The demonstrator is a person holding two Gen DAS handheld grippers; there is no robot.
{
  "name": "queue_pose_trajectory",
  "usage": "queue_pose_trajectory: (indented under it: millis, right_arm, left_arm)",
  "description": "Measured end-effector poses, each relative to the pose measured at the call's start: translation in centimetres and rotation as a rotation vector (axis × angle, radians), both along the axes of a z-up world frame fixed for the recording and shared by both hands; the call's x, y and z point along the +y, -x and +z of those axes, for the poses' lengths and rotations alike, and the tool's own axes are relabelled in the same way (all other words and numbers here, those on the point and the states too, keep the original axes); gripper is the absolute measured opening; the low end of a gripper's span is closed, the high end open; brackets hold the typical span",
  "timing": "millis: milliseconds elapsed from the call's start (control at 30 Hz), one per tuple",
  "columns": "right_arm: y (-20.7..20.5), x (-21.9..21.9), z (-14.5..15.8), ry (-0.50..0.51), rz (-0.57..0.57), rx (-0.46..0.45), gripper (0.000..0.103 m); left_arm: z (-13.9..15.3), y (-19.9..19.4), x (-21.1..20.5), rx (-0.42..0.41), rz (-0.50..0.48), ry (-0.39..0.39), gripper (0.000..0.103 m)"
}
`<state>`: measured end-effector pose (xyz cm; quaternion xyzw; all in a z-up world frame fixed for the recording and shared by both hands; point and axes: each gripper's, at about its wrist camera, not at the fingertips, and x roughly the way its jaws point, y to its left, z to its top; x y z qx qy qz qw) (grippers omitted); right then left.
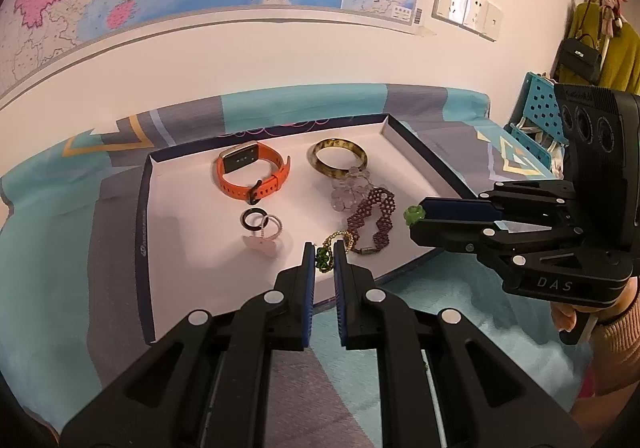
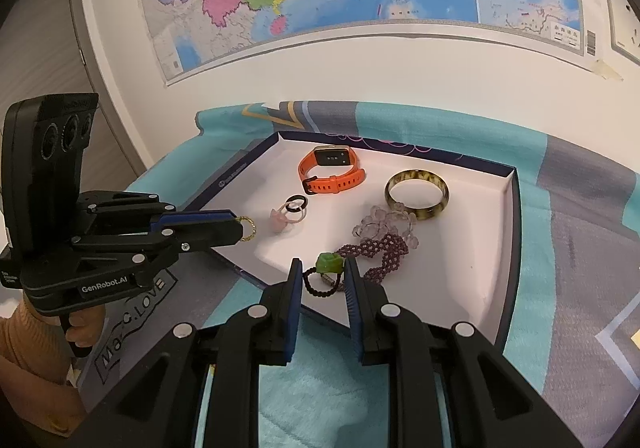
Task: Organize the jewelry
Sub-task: 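Carry the green-stone ring with the left tool into the box while the right tool carries the keychain, then lower and release the ring from the left tool while the right tool releases the keychain in the box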
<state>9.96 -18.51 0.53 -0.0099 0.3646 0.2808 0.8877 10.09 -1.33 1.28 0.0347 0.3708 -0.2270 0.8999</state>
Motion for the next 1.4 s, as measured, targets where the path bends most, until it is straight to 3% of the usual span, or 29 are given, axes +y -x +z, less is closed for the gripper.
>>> queue_pose_trajectory:
  millis: [1400]
  right_arm:
    - [-2.7, 0.4, -1.8, 0.033, -0.017, 0.045, 0.019]
  left_arm:
    - [-1.7, -2.3, -0.1, 0.046, 0.033, -0.029, 0.01]
